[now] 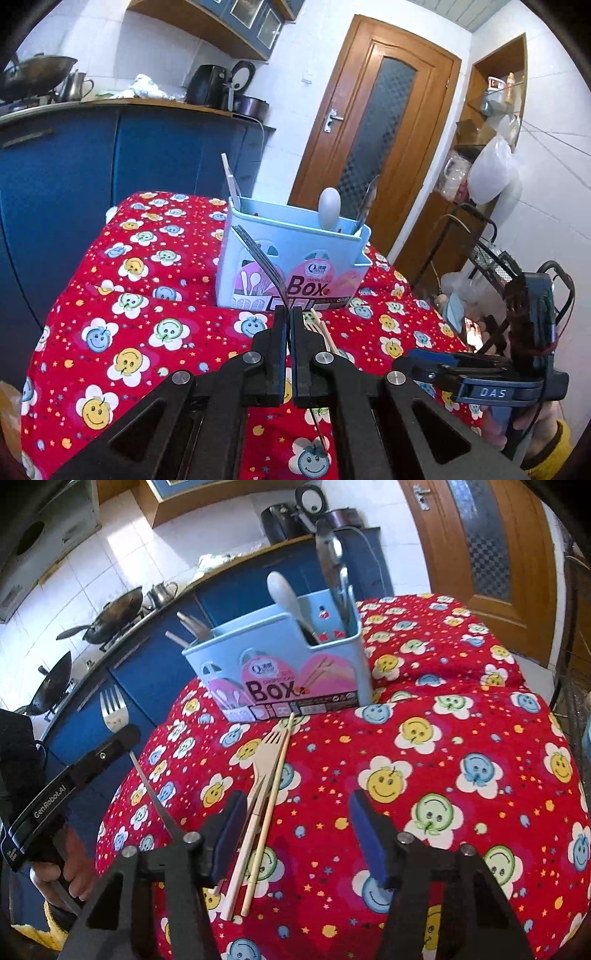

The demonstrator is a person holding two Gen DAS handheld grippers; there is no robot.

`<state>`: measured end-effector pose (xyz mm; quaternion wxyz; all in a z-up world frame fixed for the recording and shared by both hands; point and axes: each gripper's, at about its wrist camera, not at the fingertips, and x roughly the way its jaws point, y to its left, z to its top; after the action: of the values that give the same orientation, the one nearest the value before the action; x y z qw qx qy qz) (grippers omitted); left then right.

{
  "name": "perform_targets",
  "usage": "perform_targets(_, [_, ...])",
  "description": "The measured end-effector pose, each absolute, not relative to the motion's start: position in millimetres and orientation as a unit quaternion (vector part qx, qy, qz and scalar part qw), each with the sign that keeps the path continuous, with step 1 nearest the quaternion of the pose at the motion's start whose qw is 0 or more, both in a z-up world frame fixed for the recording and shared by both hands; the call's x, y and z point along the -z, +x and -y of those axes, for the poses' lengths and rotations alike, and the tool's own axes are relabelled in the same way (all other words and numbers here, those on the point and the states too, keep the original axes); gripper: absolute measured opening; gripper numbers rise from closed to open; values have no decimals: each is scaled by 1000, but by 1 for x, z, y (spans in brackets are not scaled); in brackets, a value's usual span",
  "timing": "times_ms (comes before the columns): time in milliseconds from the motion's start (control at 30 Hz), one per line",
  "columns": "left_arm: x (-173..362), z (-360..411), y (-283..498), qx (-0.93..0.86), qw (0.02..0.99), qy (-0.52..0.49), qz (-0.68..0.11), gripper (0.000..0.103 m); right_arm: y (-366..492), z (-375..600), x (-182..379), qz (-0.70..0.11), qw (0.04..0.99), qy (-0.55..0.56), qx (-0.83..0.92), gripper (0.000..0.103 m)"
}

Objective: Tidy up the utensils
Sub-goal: 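Carry the silver fork toward the holder with the left tool while the right grasps a wooden chopstick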

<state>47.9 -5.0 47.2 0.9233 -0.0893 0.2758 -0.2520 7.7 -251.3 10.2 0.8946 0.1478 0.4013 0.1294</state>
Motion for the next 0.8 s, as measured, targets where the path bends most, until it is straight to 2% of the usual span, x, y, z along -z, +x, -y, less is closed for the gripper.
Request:
perform_targets(33, [-47,4,48,252,923,-91,-275,1,9,250,-10,-405,893,145,-131,52])
perform_targets(433, [-47,-7,46,252,924,-106,-269,1,33,220,4,-474,863,88,-150,29])
perform_targets(800, [-51,-13,46,252,926,-109,-259,1,52,193,11,-516,846,4,-138,24])
